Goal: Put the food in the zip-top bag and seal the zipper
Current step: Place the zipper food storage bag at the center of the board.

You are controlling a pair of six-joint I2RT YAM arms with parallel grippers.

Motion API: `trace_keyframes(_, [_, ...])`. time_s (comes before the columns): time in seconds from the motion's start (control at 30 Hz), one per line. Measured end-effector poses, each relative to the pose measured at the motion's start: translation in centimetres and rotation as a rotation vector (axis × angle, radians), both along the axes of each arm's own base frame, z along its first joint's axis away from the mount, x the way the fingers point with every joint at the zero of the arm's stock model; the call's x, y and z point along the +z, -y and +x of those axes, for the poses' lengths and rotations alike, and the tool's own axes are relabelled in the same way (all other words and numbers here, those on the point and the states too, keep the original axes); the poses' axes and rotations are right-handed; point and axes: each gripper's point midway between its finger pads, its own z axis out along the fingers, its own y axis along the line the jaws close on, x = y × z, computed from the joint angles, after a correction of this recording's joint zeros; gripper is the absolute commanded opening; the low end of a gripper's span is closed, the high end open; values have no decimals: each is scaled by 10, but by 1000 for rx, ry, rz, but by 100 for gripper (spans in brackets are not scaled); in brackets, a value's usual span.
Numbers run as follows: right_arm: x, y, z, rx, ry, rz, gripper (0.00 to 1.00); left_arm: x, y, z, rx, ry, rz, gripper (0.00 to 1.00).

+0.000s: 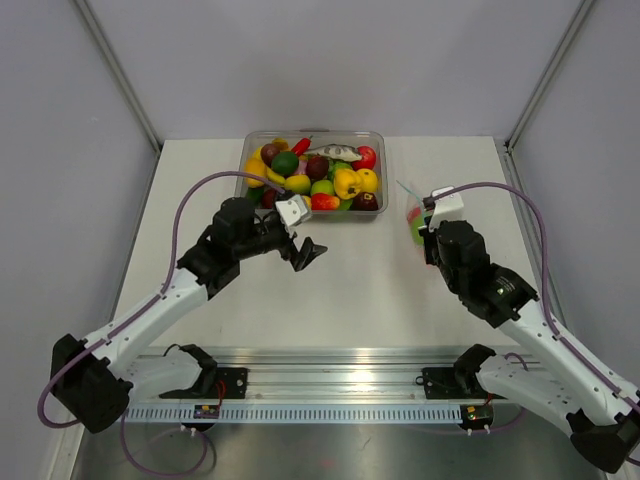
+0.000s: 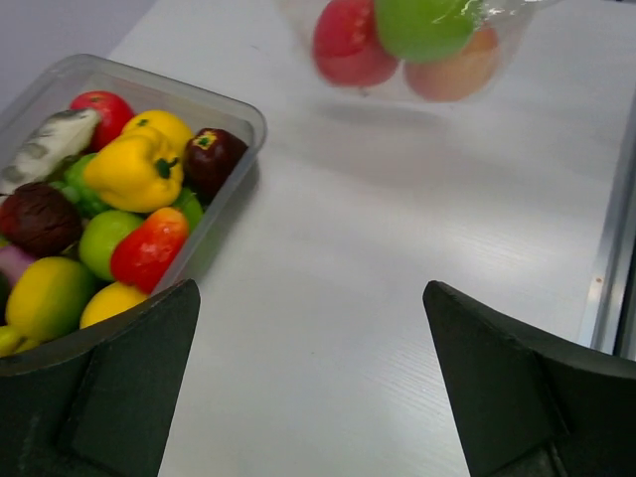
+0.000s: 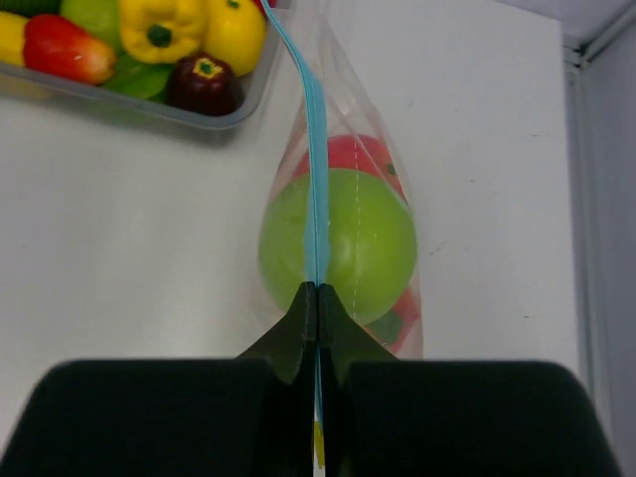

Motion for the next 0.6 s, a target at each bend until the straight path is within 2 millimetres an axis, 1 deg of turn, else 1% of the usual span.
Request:
trace_keyframes(0.03, [4,7,1,-33,15,-15,0,7,-5,2,40,8,-13,99])
trace_keyframes(0.07, [6,12,2,-55,25,-28,2,15,-10,4,81,19,-28,99])
trace_keyframes(0.1, [7,16,3,-77,33,-42,45,23,-16,6,123,28,-45,99])
trace_keyframes(0.13, [7,18,4,-87,34,-50,75,30,-22,8,167,31,-64,99])
trace_keyframes(0.17, [6,19,4,-88,32,-59,99,35,-27,9,203,32,-79,99])
trace_keyframes(0.27, [-3,13,8,-82,-2,-65,100,53,-45,12,323,30,-135,99])
trace_keyframes(0.37, [-17,7,13,-101,-58,-61,100,64,-62,14,436,6,-183,99])
trace_keyframes(0.5, [-27,0,19,-144,-117,-41,99,71,-82,10,548,-44,-215,99])
trace_keyframes(0.6, [-26,1,20,-196,-136,-8,99,75,-94,5,610,-85,-252,99])
